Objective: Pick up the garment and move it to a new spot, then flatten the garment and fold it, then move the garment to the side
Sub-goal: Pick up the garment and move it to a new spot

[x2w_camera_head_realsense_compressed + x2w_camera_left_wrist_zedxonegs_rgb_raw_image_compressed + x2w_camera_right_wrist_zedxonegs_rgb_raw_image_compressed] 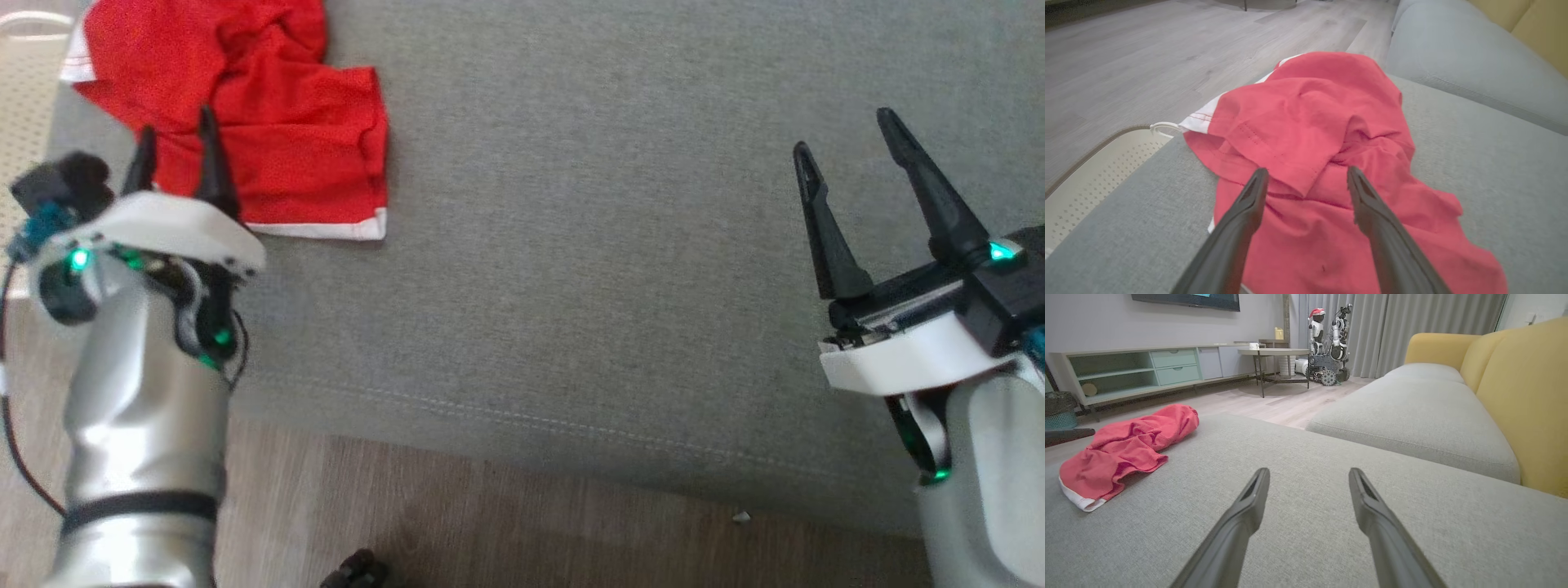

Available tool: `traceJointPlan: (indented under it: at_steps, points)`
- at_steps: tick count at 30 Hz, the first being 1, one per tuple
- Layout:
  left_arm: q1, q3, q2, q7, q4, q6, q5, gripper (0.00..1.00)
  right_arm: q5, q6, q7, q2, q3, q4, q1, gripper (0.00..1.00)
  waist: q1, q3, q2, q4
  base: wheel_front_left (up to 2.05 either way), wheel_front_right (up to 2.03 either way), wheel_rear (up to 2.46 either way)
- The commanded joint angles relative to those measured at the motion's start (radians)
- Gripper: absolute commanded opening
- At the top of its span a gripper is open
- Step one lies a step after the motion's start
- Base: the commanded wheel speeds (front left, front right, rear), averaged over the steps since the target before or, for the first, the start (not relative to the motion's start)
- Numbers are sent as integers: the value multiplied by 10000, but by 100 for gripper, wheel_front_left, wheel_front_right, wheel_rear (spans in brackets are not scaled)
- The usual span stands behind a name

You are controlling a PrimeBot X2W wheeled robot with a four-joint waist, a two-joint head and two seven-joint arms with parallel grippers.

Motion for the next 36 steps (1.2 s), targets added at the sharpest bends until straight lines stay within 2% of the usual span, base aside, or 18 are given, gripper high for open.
traceJointPlan:
  at_steps: [1,6,11,12,14,16,19,24,26,29,36]
  points:
    - [-523,412,651,87,144,170,-72,100,-78,33,57,-30,178,-437,-151,100,-2,151,0,-192,0,0,0]
    - [-1440,463,1097,450,1476,596,36,100,-65,33,46,9,160,-479,-220,100,-2,320,0,-454,0,0,0]
    - [-2000,374,1288,800,2473,720,73,100,-65,33,-53,116,98,-401,-259,100,-2,431,0,-646,0,0,0]
    - [-2075,356,1296,858,2640,684,55,84,-69,33,-76,134,84,-385,-261,100,-2,449,0,-669,0,0,0]
    - [-2207,379,1322,860,2901,624,-23,0,-74,33,-120,170,57,-348,-263,100,-2,469,0,-704,0,0,0]
    - [-2296,486,1295,878,3168,560,-200,0,-72,33,-175,218,29,-285,-264,100,-2,443,0,-730,0,0,0]
    - [-2369,687,1414,274,3267,601,-361,0,-54,33,-306,346,57,-94,-267,100,-2,230,0,-799,0,0,0]
    - [-2443,1026,1643,-402,2683,675,-488,0,36,33,-497,579,29,94,-356,100,-2,-65,0,-883,0,0,0]
    - [-2337,1088,1747,-484,2050,628,-378,0,62,33,-586,665,22,266,-352,100,-2,-267,0,-930,0,0,0]
    - [-1908,1314,1842,-499,362,688,-48,0,99,33,-791,848,-5,583,-306,100,-2,-656,0,-1026,0,0,0]
    - [-745,1258,1766,-503,-3261,552,849,0,230,33,-1165,1270,-86,1100,-346,100,-2,-1298,0,-1430,0,0,0]
